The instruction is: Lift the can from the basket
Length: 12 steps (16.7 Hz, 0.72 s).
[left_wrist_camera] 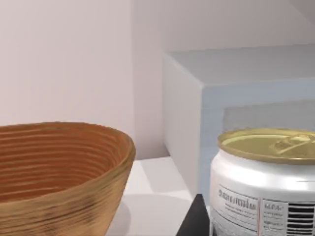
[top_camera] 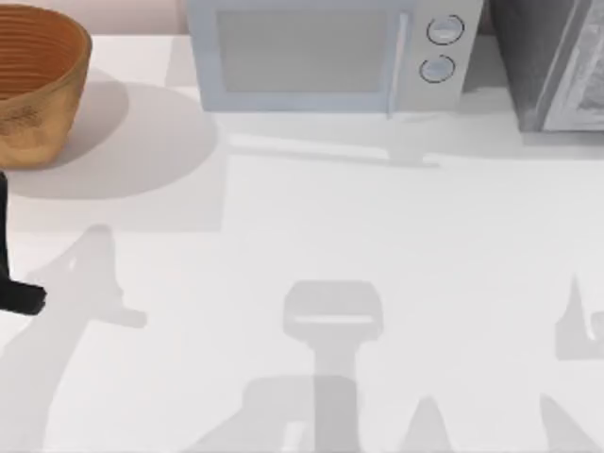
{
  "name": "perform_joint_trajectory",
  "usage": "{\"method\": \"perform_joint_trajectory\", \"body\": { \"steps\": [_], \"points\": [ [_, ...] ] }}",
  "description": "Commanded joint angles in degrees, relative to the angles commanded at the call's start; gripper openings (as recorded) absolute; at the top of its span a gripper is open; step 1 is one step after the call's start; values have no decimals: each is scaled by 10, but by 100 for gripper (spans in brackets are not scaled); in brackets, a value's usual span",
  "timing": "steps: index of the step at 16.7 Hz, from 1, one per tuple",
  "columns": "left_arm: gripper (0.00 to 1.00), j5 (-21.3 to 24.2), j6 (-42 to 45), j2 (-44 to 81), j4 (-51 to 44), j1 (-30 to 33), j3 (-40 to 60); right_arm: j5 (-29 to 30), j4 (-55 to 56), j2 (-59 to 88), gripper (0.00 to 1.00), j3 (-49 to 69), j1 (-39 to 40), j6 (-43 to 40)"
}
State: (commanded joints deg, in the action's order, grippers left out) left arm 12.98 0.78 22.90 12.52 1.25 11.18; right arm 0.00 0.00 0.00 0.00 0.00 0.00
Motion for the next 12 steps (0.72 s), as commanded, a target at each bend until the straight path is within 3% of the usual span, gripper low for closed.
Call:
{"method": "perform_joint_trajectory", "body": {
  "steps": [12],
  "points": [
    [0,383,16,670,356,51,310,0,0,0,100,0,0,0]
  ]
}}
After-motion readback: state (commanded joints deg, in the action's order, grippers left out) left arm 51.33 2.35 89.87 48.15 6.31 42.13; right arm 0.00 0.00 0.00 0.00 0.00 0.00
